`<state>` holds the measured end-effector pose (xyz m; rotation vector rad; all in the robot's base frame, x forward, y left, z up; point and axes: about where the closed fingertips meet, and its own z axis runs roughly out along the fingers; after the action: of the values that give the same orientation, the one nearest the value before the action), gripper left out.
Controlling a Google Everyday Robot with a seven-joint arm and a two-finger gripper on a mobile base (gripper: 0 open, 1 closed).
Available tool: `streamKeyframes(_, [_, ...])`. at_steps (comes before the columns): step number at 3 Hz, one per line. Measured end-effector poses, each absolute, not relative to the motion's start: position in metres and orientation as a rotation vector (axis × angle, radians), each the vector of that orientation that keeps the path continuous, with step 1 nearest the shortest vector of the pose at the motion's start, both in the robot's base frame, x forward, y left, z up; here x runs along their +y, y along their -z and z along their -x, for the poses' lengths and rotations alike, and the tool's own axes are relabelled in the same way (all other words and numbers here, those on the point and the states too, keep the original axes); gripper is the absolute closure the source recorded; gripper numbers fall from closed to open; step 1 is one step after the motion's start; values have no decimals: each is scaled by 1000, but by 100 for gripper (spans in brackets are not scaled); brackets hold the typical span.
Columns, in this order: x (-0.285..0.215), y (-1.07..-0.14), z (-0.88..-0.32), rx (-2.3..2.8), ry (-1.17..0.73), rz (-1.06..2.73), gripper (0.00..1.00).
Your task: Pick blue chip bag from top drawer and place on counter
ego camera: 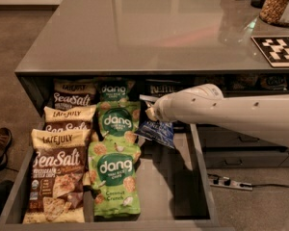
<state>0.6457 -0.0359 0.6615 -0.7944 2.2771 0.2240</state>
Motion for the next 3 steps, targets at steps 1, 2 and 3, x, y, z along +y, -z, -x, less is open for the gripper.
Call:
streamKeyframes(1, [-26, -690, -647, 2178, -351, 711, 100])
streamKeyframes(2, [-25, -696, -652, 2126, -488, 632, 100])
streamKeyframes(3, [-29, -698, -628, 2063, -563, 635, 100])
